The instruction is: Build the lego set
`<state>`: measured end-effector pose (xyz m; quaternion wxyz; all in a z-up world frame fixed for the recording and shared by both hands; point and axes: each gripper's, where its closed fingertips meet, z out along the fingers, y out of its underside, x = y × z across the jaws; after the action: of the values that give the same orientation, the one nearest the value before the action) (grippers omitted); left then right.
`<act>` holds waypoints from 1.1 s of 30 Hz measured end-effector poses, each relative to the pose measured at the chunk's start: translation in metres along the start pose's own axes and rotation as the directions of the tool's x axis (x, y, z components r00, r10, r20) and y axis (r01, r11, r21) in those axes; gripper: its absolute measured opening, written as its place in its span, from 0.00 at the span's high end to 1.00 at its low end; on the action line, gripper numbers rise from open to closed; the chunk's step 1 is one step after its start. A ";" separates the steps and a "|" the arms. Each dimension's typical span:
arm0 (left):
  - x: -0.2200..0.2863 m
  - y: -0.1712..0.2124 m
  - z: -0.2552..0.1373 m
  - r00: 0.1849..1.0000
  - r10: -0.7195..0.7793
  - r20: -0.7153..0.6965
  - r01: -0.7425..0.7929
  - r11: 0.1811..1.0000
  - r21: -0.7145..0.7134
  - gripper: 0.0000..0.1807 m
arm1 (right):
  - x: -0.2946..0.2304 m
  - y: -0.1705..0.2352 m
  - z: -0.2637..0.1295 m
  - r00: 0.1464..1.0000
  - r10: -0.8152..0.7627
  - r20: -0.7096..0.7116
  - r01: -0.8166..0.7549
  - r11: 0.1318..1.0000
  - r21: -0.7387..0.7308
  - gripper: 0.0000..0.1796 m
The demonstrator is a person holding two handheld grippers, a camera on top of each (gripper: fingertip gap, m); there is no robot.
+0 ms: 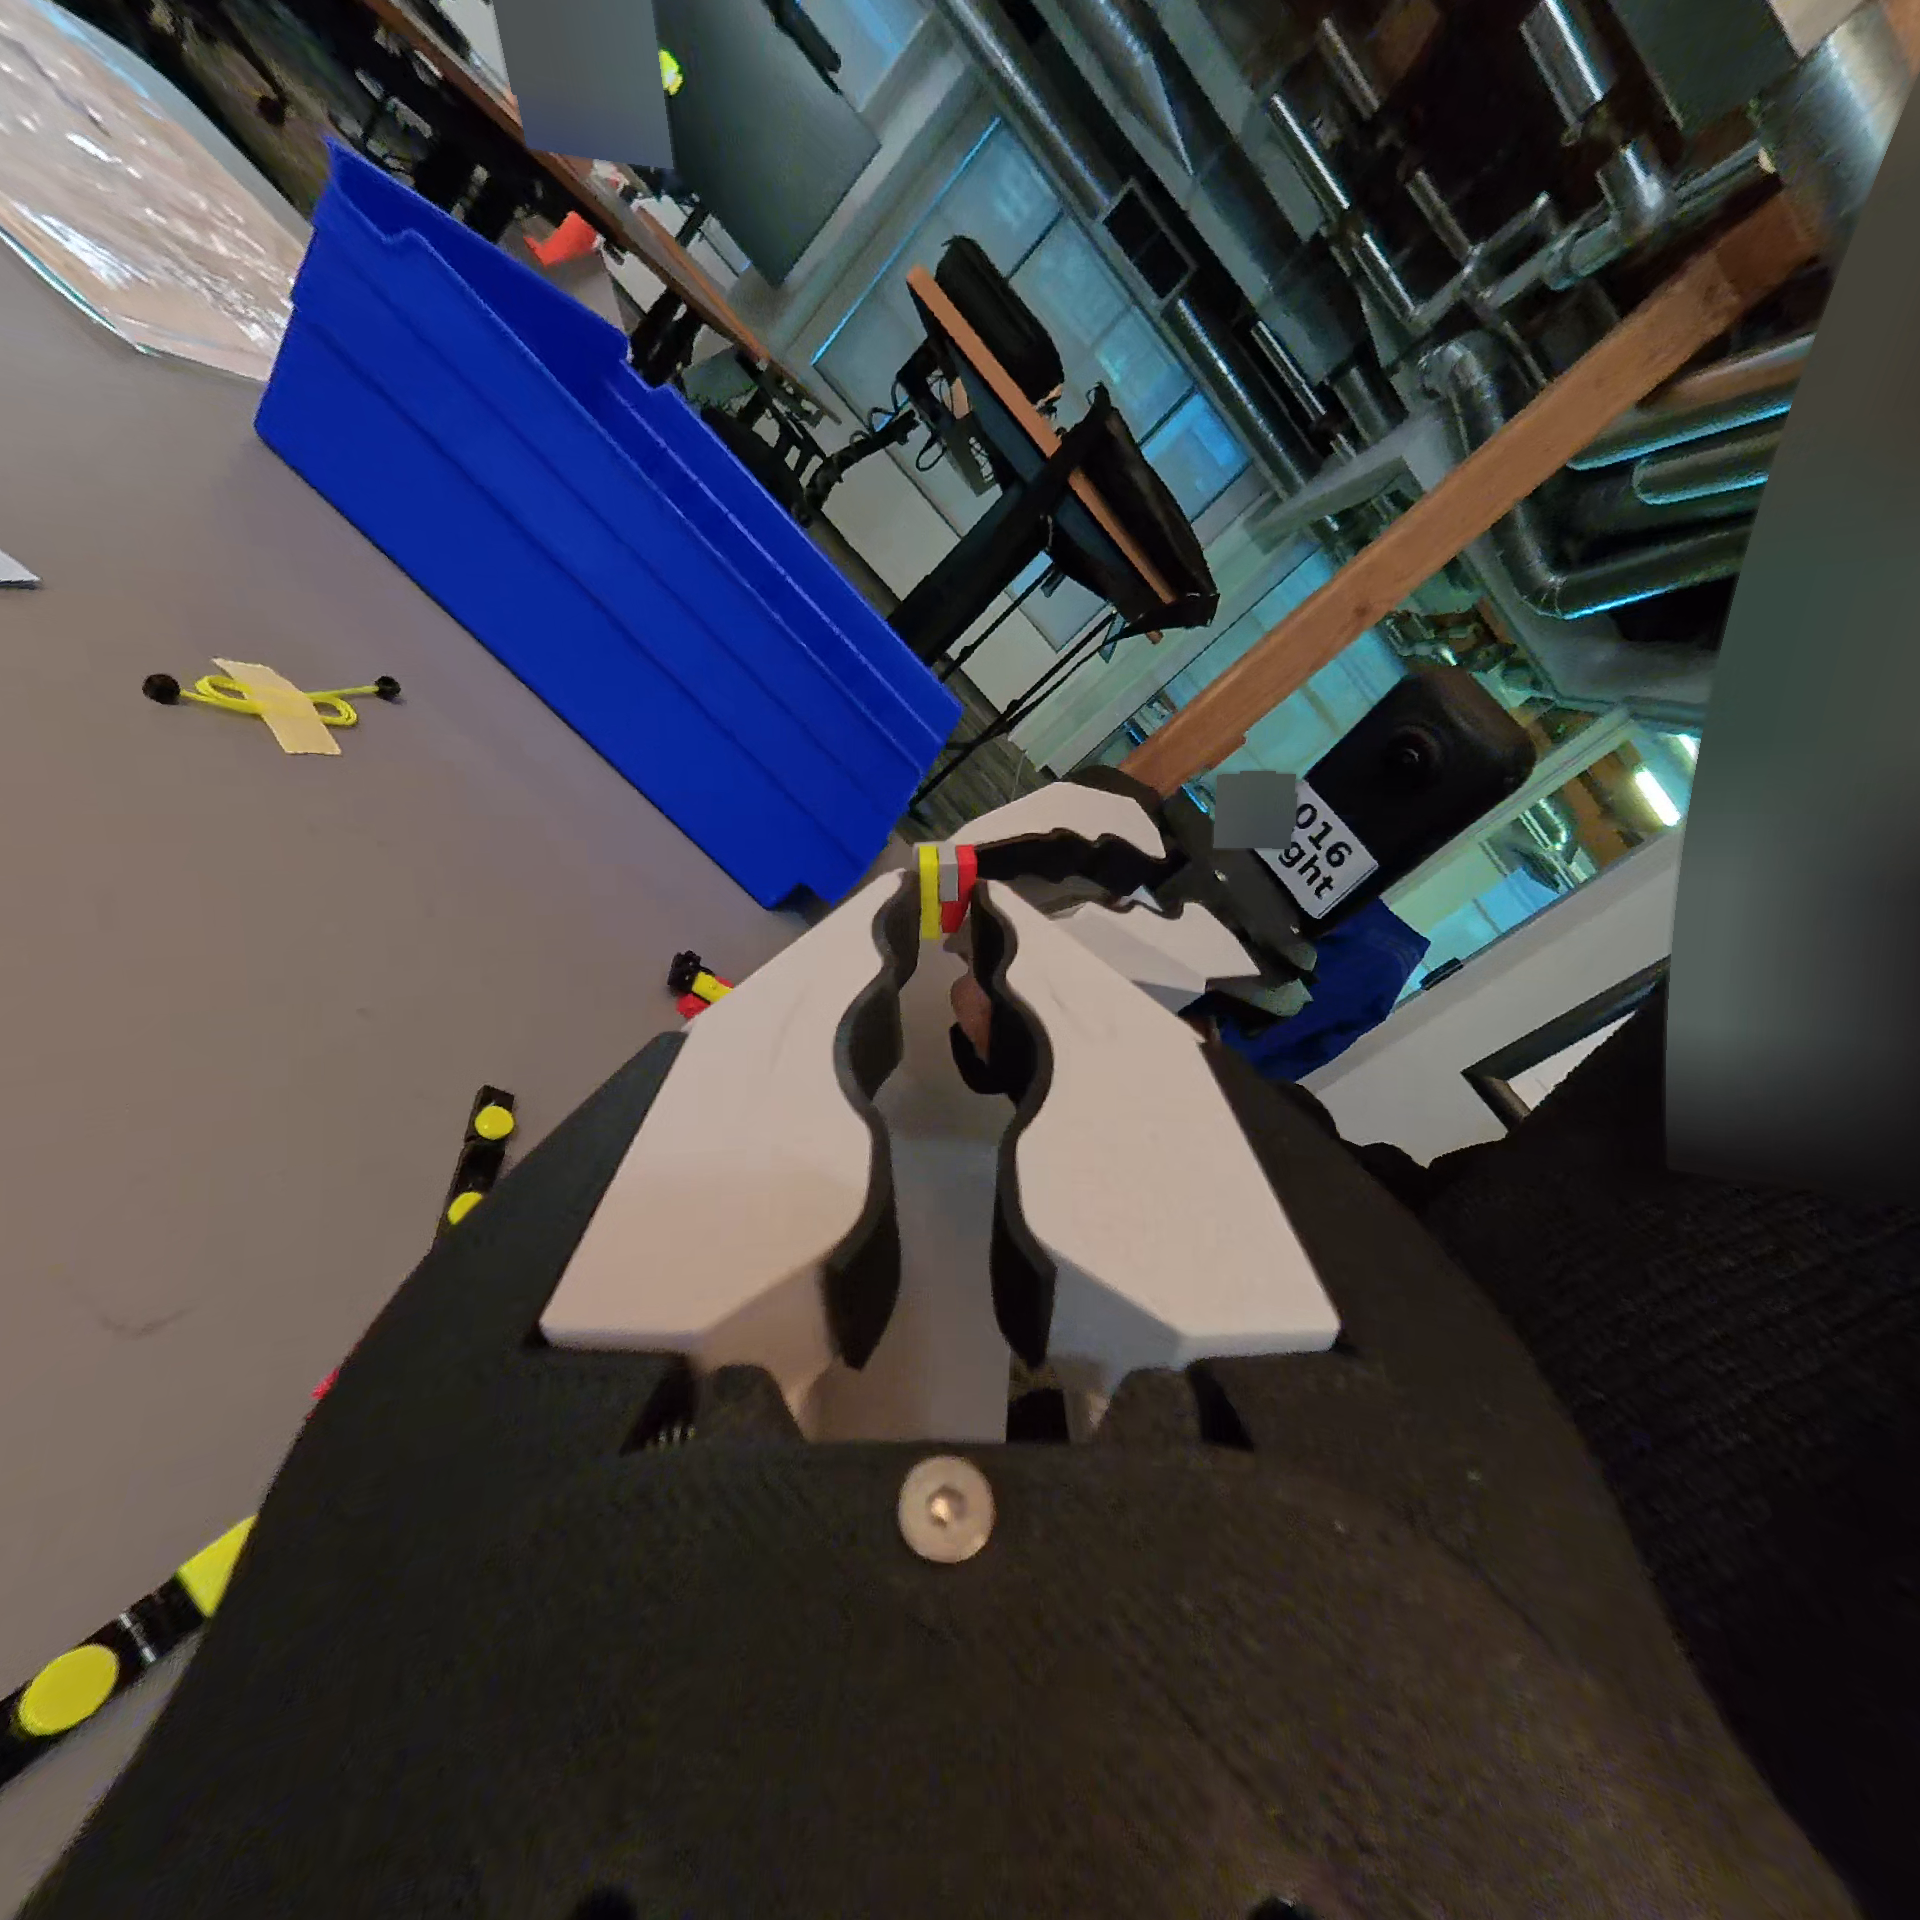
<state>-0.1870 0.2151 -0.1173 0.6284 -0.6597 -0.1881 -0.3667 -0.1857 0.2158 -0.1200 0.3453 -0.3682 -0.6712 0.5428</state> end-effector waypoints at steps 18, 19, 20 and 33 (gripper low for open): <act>-0.002 -0.001 0.003 0.998 -0.059 0.038 0.058 0.998 0.030 0.96 | -0.003 -0.001 0.008 0.993 -0.080 -0.084 0.077 0.996 -0.038 0.99; -0.003 0.000 0.003 0.997 -0.057 0.043 0.056 0.998 0.032 0.96 | -0.003 -0.001 0.009 0.993 -0.079 -0.085 0.075 0.996 -0.040 0.99; -0.003 0.000 0.003 0.997 -0.058 0.044 0.056 0.998 0.034 0.96 | -0.003 0.000 0.009 0.993 -0.076 -0.085 0.072 0.997 -0.041 0.99; -0.003 0.013 0.004 0.980 -0.196 -0.018 0.194 0.979 -0.066 0.96 | -0.011 0.006 0.009 0.961 -0.269 -0.066 0.265 0.962 -0.059 0.87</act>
<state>-0.1792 0.2175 -0.1286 0.5702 -0.6534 -0.2323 -0.4404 -0.1875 0.2028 -0.1277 0.4305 -0.3025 -0.7150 0.4604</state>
